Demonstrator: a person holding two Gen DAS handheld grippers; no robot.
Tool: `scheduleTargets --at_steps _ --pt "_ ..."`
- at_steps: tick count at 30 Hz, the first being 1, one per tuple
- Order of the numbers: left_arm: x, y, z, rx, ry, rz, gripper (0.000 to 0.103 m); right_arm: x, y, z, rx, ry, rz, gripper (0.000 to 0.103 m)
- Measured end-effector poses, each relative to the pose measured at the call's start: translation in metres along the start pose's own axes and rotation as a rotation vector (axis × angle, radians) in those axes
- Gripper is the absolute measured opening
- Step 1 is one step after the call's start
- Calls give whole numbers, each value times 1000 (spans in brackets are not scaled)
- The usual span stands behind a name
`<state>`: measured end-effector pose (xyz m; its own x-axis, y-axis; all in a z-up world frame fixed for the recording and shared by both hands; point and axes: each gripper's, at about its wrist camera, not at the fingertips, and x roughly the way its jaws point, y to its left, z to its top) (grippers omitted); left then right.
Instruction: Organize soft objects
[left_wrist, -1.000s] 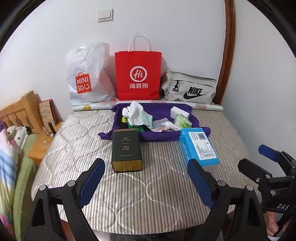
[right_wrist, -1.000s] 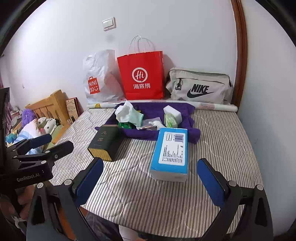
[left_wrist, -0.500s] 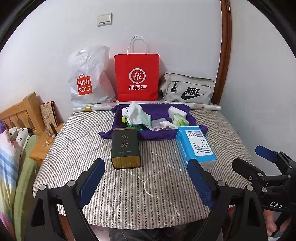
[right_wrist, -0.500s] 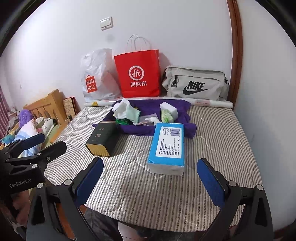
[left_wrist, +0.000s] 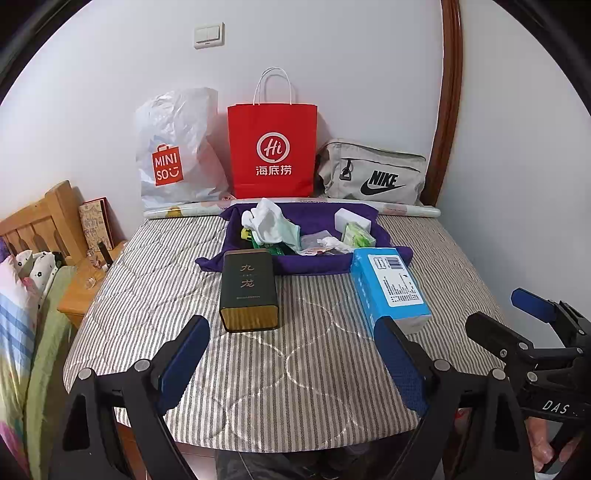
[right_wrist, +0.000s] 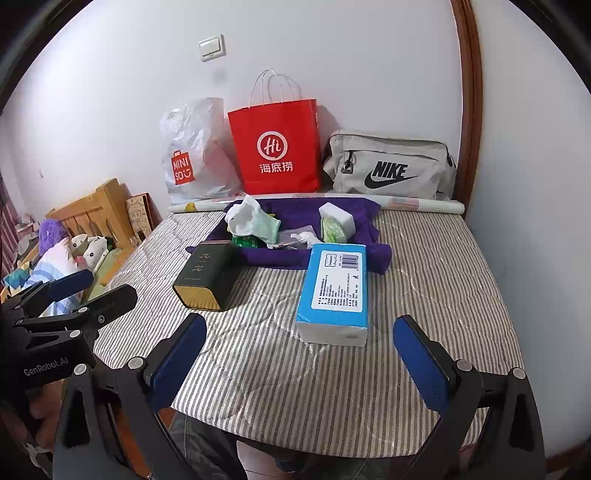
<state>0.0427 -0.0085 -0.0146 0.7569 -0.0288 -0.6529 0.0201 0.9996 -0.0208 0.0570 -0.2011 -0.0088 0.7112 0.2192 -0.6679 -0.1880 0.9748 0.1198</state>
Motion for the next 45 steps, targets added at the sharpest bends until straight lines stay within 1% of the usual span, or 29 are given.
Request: scheduleTargets --at_steps 45 --pt "-5 -5 -2 5 2 -1 90 -14 3 4 1 -14 4 100"
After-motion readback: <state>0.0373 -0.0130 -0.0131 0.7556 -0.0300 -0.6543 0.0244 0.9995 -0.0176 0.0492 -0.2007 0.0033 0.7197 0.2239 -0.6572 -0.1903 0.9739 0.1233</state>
